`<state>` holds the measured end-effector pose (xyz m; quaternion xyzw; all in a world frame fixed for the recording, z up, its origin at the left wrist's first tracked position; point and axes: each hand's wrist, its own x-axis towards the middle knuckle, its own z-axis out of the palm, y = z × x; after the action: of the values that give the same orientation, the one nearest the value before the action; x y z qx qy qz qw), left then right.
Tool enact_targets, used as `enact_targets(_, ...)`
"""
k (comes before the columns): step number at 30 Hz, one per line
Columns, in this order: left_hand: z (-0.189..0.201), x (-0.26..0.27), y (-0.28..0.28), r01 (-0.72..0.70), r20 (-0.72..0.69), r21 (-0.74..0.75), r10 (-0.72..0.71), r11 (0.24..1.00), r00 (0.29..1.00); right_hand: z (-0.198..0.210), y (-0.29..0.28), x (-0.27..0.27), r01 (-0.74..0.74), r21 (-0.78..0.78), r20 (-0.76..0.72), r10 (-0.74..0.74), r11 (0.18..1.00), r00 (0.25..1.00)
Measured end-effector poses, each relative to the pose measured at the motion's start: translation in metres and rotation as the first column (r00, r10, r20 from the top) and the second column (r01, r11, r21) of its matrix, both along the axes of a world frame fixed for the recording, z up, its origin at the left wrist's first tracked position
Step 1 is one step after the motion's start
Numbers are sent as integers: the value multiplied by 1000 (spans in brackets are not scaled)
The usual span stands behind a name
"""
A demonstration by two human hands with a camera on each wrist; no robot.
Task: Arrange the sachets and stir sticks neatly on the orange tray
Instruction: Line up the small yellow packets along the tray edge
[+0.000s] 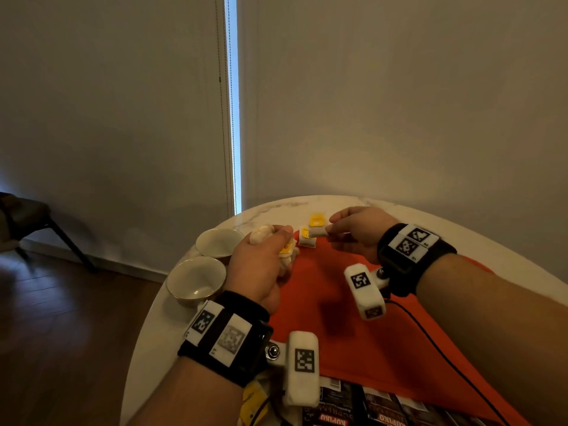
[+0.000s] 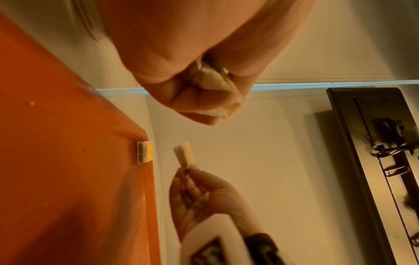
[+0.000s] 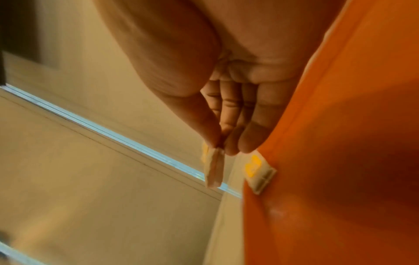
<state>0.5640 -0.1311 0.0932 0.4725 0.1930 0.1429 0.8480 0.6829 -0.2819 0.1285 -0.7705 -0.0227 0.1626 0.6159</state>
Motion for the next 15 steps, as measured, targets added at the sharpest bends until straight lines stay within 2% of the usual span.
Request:
enact_targets(6,0,0,-1,10,-36,6,-10,1000,999,-34,14,19,-3,-133,-54,-4,991,999)
enact_targets(11,0,1,0,10,-37,-1,-10,1000,999,-42,22,27,-12,-155,-88,-2,988,996)
enact_targets(15,0,1,1,22,-24,-11,-22,1000,999,-42,19,31,-22,-208,-54,11,978,998)
